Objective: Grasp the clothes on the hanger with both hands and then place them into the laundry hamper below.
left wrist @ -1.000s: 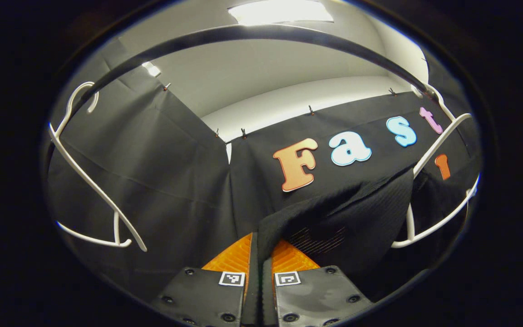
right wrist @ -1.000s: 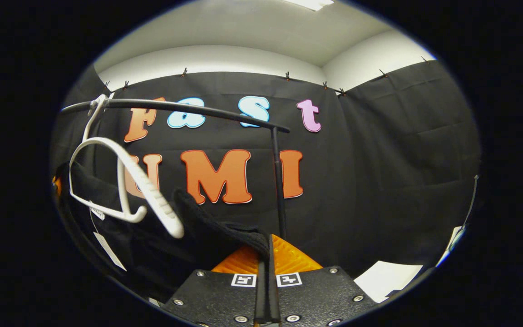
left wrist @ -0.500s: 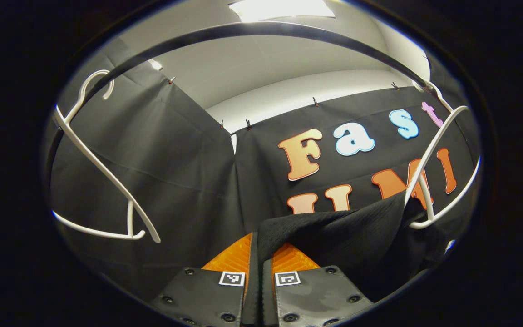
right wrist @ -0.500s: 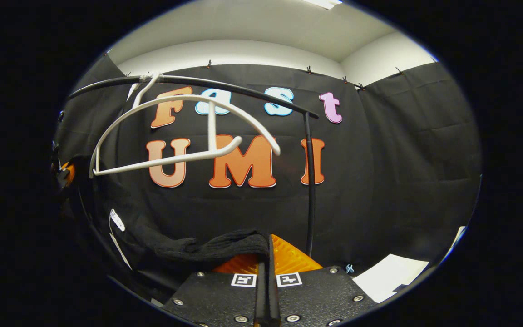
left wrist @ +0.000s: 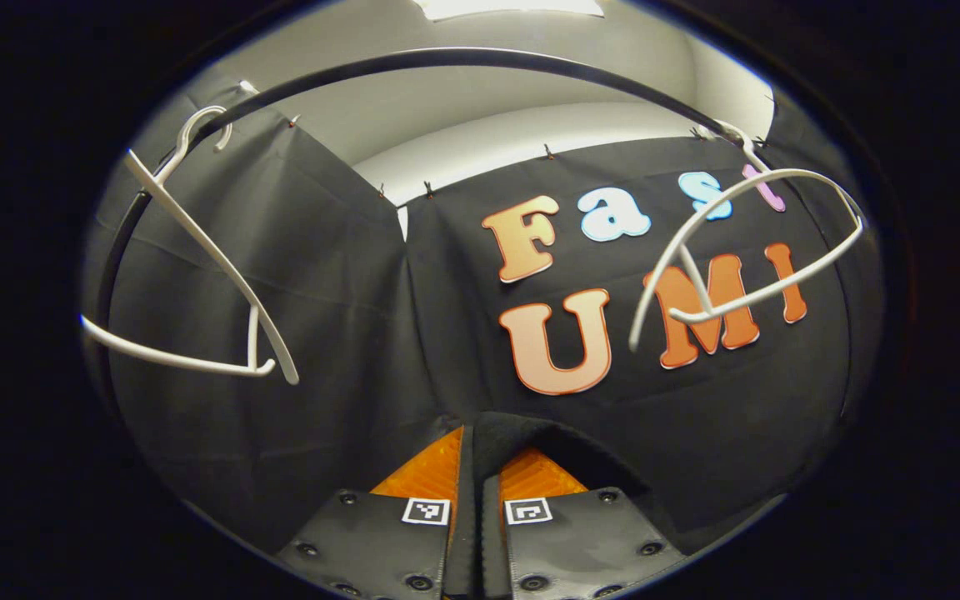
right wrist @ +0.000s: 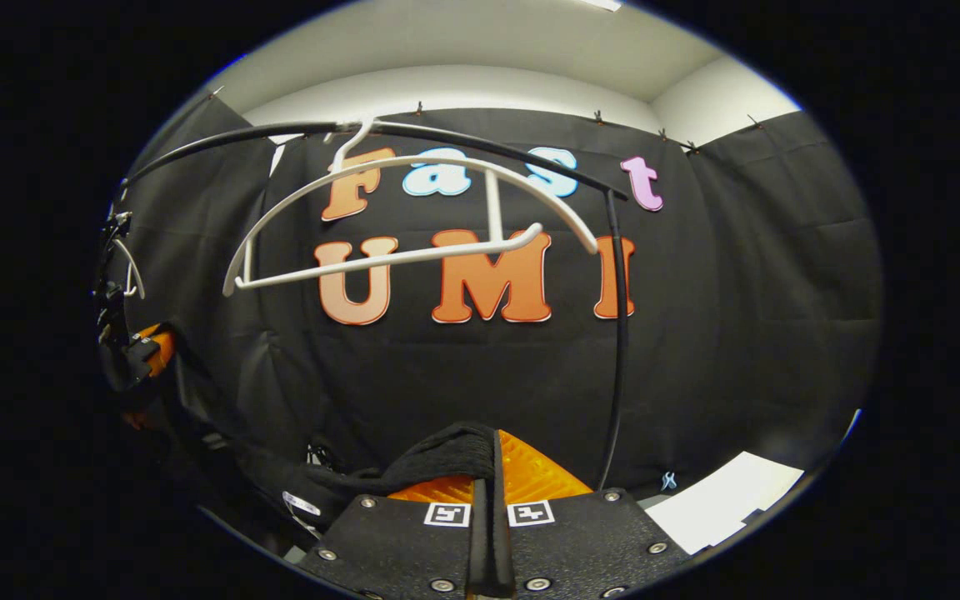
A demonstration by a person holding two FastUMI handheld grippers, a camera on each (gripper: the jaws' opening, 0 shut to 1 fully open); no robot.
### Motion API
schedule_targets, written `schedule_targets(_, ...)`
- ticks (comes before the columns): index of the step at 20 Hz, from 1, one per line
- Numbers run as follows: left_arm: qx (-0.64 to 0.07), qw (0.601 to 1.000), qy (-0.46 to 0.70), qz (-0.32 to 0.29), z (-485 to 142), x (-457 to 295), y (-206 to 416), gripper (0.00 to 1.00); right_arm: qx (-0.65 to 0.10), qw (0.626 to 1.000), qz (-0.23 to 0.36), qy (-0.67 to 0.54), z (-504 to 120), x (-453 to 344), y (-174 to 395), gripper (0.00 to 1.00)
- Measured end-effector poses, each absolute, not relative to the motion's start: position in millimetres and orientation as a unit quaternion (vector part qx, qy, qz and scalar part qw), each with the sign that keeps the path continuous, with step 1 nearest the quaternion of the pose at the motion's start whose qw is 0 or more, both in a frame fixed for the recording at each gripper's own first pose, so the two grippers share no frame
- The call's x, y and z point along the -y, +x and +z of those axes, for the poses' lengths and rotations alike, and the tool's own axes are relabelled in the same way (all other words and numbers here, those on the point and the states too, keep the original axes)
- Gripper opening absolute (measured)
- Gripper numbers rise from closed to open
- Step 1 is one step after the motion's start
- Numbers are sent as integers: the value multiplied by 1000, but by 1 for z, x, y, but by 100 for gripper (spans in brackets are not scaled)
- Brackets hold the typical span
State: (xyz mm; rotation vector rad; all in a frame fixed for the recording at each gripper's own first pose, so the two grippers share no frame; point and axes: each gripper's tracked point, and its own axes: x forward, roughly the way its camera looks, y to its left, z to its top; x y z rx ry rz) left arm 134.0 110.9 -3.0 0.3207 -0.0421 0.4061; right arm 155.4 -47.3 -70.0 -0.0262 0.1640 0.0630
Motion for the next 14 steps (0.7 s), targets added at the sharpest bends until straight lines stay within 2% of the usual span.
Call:
schedule_targets(2, -9, 971, 156, 179, -28, -97, 129, 13, -99, 994, 50, -14, -88, 28, 154, 2)
schedule_targets(3, -24, 974, 149, 166, -41, -89, 126, 11, -107, 993, 56, -16, -94, 22, 150, 2)
schedule_targets(8, -111, 977, 135, 123, -118, -60, 97, 10, -166, 983, 76, -8, -150, 2, 117, 4)
schedule_targets(9, -132, 975, 134, 119, -134, -59, 91, 13, -183, 980, 77, -6, -166, 0, 110, 3)
schedule_targets(10, -153, 972, 134, 115, -149, -59, 85, 10, -202, 976, 77, -5, -184, -2, 104, 4)
schedule_targets(14, -220, 956, 156, 117, -194, -67, 68, 11, -272, 959, 83, -2, -240, -8, 78, 6)
